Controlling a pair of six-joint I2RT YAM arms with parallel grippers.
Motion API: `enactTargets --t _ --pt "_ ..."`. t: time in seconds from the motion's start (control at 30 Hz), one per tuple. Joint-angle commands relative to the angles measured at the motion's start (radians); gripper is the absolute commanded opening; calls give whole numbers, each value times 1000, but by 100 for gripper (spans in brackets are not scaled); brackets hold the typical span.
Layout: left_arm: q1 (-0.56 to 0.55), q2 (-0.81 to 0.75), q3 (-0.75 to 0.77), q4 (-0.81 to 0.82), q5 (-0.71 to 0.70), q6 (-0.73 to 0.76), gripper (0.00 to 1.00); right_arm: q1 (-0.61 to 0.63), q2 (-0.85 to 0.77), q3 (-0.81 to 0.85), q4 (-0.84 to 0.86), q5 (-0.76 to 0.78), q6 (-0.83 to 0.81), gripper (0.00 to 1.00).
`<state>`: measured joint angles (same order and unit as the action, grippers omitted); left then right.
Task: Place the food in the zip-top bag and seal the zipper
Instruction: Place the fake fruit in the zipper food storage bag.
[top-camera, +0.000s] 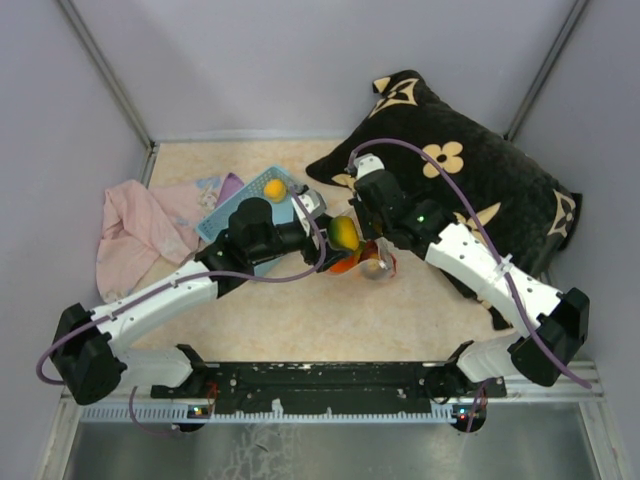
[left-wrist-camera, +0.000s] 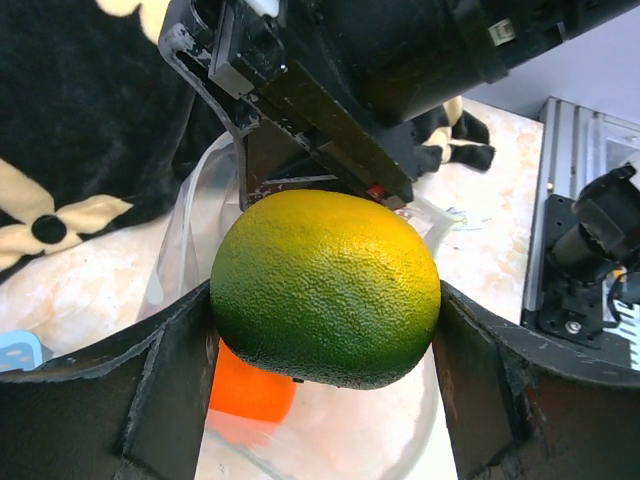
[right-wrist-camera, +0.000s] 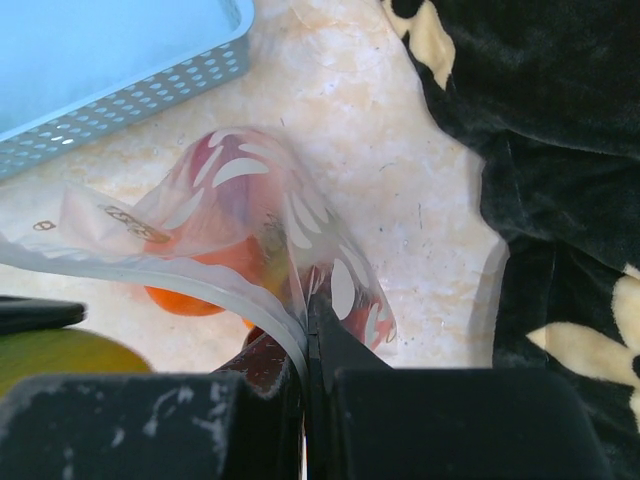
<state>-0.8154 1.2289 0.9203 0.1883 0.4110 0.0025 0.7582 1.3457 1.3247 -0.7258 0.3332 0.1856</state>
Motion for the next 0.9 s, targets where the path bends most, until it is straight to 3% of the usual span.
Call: enactTargets --t 0.0,0.3,0.87 --pt "-24 37 8 67 -86 55 66 -2 -28 68 26 -14 9 0" --pt "-41 111 28 13 -180 90 71 -2 -27 70 28 -30 17 0" --pt "-59 149 78 -22 -272 57 97 -2 -27 48 49 -55 29 0"
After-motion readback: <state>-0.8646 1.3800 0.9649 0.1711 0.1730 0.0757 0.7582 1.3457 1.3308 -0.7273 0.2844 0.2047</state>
